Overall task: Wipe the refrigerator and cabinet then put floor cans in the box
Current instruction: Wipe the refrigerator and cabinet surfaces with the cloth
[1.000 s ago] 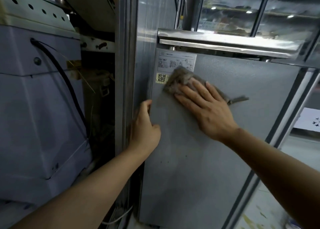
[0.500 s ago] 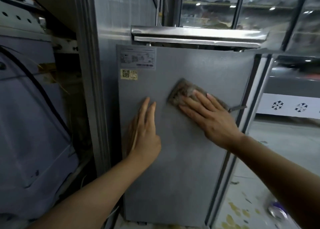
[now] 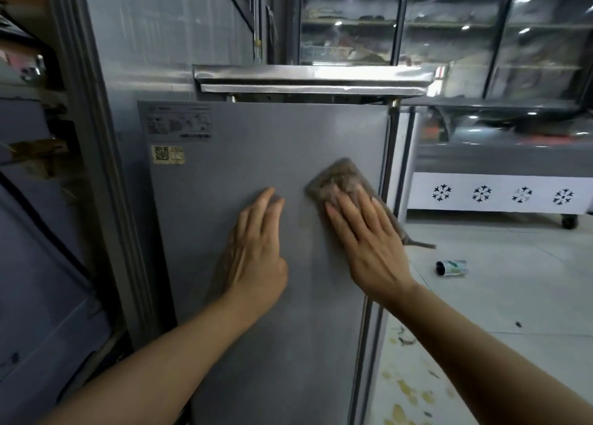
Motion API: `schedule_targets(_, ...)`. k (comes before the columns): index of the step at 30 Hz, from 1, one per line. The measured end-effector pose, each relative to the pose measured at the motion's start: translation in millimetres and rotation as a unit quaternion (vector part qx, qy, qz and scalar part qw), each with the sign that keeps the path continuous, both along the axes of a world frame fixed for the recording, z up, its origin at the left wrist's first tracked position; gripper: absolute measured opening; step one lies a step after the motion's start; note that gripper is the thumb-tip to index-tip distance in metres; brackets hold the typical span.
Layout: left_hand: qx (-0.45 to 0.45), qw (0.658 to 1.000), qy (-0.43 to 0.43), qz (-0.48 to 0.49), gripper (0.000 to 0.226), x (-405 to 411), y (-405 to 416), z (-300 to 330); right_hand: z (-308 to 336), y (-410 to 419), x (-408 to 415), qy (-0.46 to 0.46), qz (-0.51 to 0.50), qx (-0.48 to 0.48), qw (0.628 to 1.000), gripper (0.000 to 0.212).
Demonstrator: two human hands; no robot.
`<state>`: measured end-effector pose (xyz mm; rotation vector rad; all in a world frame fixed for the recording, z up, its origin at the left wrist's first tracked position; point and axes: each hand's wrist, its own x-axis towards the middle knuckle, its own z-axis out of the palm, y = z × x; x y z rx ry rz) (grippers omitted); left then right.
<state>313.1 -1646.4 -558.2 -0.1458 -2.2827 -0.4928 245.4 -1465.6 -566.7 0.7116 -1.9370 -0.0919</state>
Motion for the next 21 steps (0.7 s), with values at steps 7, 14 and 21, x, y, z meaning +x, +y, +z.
schedule_targets(7,-0.026,0.999,0.017,0.026,0.079,-12.2,25.5,13.0,36.8,10.1,-20.7,0.046,-0.025,-0.153,0.987,0.058)
schedule_targets(14,-0.095,0.995,0.011,-0.008,0.077,-12.2,47.2,-1.0,-50.8,25.3,-7.7,-0.023,-0.015,-0.092,0.995,0.064)
schedule_targets(21,-0.095,0.994,0.057,-0.014,0.082,-26.6,60.2,23.4,67.4,20.3,-27.7,0.039,0.043,-0.231,0.971,0.054)
